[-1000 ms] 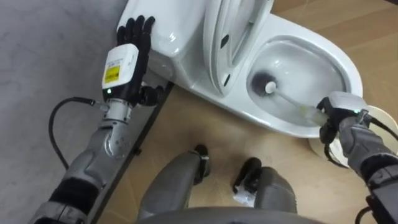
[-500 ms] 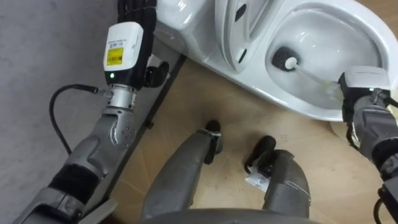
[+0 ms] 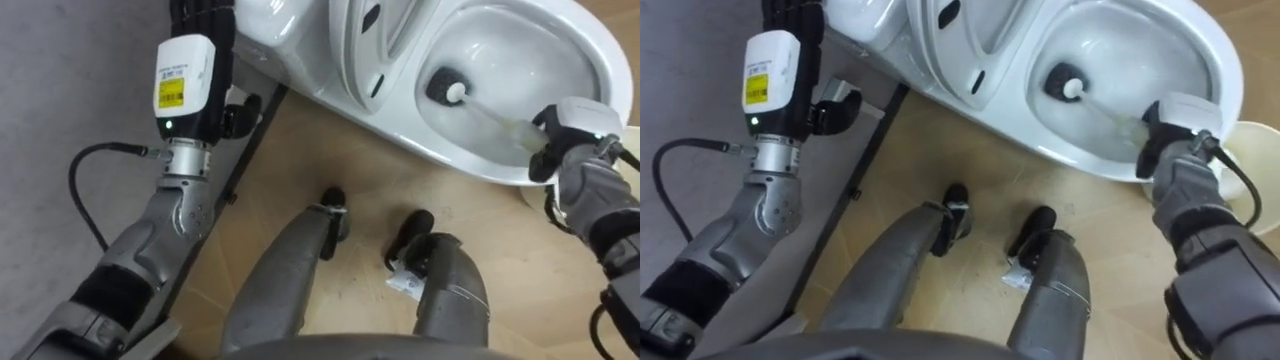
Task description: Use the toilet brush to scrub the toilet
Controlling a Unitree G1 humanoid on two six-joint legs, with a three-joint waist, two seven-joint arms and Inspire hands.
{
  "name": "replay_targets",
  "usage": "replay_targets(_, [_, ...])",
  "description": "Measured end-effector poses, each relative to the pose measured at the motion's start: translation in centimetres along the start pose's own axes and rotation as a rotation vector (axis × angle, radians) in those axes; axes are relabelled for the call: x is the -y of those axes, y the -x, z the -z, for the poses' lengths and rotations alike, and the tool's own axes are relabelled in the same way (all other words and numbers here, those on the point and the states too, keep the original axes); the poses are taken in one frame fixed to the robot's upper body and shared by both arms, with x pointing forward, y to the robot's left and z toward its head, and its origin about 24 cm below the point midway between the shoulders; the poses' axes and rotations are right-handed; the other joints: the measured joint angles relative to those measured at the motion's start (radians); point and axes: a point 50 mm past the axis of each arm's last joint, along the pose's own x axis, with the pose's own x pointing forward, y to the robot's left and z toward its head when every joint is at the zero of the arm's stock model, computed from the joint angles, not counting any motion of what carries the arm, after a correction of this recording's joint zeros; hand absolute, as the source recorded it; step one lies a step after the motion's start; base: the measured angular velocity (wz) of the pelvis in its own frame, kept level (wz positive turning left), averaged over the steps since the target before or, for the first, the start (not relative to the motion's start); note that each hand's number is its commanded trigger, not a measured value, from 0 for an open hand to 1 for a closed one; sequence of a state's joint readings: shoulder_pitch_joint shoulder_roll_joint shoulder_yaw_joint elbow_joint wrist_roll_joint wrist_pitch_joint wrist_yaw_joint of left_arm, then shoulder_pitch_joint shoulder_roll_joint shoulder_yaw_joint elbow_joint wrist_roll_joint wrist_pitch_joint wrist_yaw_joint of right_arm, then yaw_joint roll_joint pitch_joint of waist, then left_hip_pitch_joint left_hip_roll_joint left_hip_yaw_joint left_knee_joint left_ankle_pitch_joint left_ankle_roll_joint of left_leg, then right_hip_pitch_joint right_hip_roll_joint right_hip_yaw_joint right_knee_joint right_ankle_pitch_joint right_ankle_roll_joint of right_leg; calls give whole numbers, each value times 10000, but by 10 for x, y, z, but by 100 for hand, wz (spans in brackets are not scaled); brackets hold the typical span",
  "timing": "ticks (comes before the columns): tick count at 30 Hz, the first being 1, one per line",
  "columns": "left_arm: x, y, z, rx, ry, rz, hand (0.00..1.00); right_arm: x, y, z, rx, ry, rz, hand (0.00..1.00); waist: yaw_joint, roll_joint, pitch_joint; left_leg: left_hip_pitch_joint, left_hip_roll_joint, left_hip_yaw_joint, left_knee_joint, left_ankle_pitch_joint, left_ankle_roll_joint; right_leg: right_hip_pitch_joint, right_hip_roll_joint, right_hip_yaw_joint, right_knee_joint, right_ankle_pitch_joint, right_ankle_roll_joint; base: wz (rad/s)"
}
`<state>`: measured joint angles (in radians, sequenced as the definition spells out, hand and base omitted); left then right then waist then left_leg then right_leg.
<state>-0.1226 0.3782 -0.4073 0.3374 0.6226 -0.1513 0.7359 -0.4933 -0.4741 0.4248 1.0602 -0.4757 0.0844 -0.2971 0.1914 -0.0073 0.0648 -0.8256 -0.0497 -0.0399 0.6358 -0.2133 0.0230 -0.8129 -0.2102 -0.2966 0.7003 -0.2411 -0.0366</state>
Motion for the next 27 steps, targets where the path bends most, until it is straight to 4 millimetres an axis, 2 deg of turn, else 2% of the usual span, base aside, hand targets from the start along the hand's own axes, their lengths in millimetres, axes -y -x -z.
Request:
replay_targets(3, [-3, 0, 5, -280, -158, -129, 0, 17, -2, -21, 879, -559, 902, 100, -250, -53, -2, -33, 16, 112, 122, -1, 4, -83, 13, 120, 118, 9, -10, -7])
replay_targets(5, [-3, 2, 7, -517, -291, -105, 0, 27, -1, -39, 1751, -158, 1408, 100, -375, -83, -11, -27, 54, 191, 112, 23, 15, -122, 25, 217, 104, 53, -15, -11])
replay_targets(9, [-4, 5, 12, -696, -579, -166, 0, 24, 14, -55, 2813, 193, 1773, 100, -509, -133, -48, -27, 60, 243, 137, 49, 13, -144, 104, 265, 100, 115, -33, -7])
replay_targets(11, [-4, 8, 14, -877, -783, -158, 0, 18, 26, -60, 3226, 323, 1887, 100, -539, -141, -121, -10, 77, 281, 160, 44, 15, -140, 201, 354, 71, 175, -27, -10])
replay_targets(13, [-4, 9, 15, -1014, -821, -161, 0, 17, 33, -66, 3453, 339, 1995, 100, -585, -125, -155, -4, 97, 298, 176, 45, 13, -137, 221, 367, 64, 194, -39, -5])
replay_targets(16, [-2, 15, 18, -1347, -839, -13, 0, 14, 49, -76, 3998, 226, 2019, 100, -560, -58, -332, 55, 235, 343, 151, 36, -5, -62, 403, 409, -162, 333, -79, -16])
replay_targets(20, [0, 24, 18, -1630, -823, 133, 0, 10, 63, -80, 4266, 76, 1890, 100, -548, 79, -440, 322, 393, 509, 44, 37, -16, 177, 552, 485, -403, 452, -116, -16])
replay_targets(27, [1, 27, 19, -1804, -724, 188, 0, 3, 73, -86, 4645, 68, 1529, 100, -470, 133, -436, 328, 690, 636, 10, 50, -138, 212, 768, 449, -676, 650, -272, -13])
